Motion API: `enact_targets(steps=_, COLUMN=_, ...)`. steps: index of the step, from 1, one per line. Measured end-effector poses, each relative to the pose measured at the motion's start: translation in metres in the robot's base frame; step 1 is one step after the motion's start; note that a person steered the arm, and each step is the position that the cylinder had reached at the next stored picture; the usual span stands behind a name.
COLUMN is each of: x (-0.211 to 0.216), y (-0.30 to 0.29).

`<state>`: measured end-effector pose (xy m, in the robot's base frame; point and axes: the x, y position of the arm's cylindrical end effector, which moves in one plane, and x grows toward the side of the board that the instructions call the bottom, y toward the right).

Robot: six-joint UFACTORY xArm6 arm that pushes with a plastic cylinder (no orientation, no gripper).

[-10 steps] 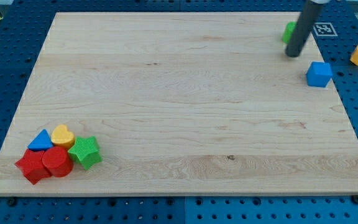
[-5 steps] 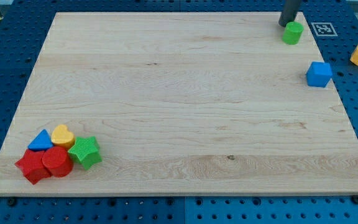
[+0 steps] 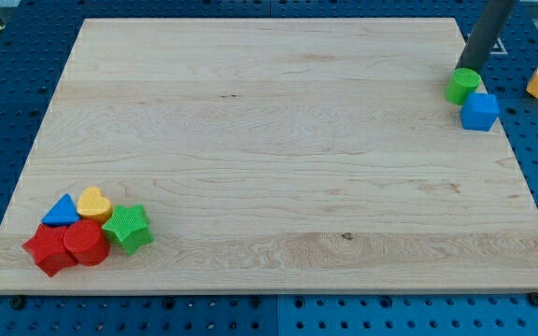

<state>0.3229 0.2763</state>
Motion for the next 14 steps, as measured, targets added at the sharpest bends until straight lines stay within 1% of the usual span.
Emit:
enact_targets(steps=1, x=0.011, y=0.000)
enact_targets(steps=2, x=0.011, y=-0.007)
enact_targets(steps=3, x=-0.001, y=-0.069)
enact_targets(steps=4, x=-0.002, y=-0.145)
enact_targets(steps=6, x=-0.002, y=-0.346)
enact_targets(steps=7, x=-0.001, y=-0.408)
enact_targets(steps=8, x=-0.001, y=-0.409)
enact_targets(steps=9, x=-0.001, y=-0.439)
enact_targets(steps=10, x=0.011, y=-0.487)
enact_targets(steps=11, x=0.034, y=-0.547)
enact_targets(steps=12, x=0.081, y=-0.579)
enact_targets(steps=13, x=0.117, y=-0.579)
enact_targets(steps=14, x=0.138, y=-0.579)
